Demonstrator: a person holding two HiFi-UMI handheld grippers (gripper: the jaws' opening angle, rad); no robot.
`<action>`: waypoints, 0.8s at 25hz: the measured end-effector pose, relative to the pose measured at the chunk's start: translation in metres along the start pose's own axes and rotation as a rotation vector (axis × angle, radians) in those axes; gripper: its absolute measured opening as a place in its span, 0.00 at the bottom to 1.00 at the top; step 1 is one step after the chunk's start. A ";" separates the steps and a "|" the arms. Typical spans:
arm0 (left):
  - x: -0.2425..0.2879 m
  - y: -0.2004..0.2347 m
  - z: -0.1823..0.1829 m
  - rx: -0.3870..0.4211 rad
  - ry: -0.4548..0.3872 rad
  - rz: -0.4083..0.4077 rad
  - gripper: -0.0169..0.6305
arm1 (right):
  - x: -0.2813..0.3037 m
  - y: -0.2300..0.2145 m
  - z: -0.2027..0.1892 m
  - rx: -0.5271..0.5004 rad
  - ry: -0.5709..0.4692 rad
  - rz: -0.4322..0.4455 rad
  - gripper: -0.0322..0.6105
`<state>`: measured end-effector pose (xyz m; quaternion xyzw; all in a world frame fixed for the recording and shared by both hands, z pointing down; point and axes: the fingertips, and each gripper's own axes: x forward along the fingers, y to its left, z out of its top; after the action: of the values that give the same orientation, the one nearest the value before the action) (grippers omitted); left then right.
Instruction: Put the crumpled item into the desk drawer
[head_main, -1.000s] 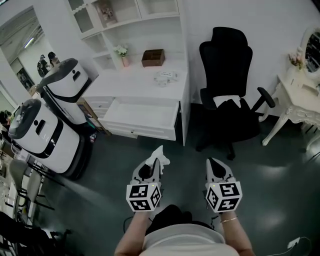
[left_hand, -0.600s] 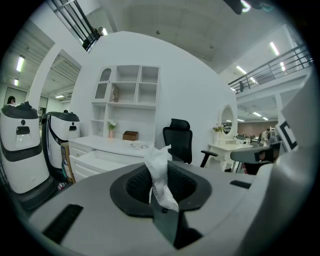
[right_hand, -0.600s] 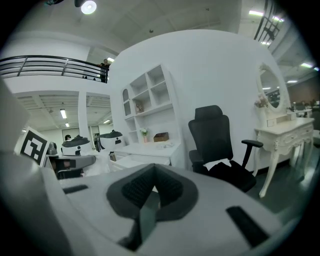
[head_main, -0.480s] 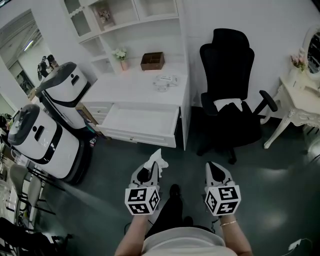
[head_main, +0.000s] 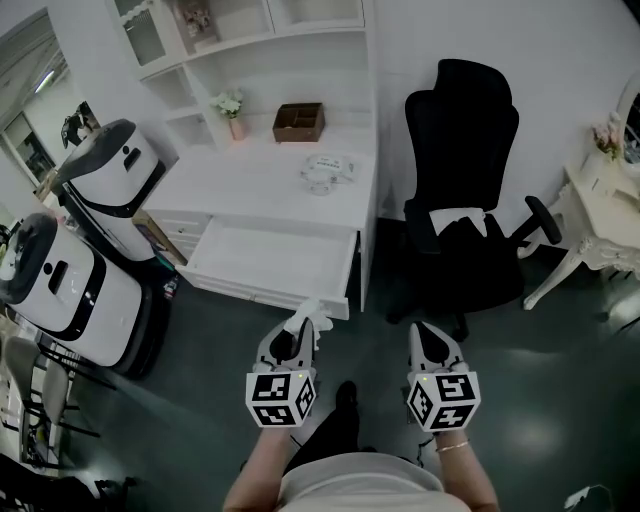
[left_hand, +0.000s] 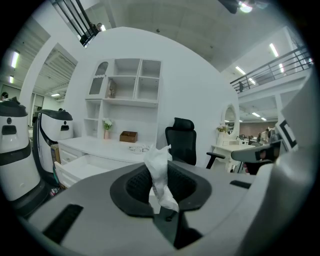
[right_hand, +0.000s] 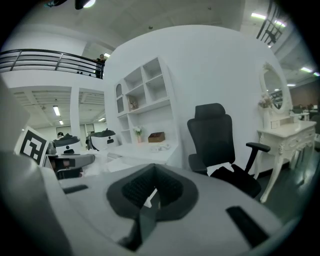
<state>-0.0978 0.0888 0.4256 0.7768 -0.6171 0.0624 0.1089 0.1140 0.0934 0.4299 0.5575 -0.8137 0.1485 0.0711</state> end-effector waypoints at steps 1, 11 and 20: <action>0.009 0.005 0.003 -0.002 0.001 -0.002 0.13 | 0.011 0.000 0.004 0.000 0.002 0.000 0.05; 0.083 0.062 0.037 0.005 -0.010 -0.020 0.13 | 0.101 0.005 0.037 0.028 0.006 -0.026 0.05; 0.127 0.099 0.056 -0.040 -0.032 -0.047 0.13 | 0.151 0.016 0.061 0.002 -0.007 -0.041 0.05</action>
<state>-0.1670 -0.0663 0.4099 0.7896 -0.6016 0.0351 0.1160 0.0468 -0.0547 0.4116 0.5745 -0.8023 0.1459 0.0707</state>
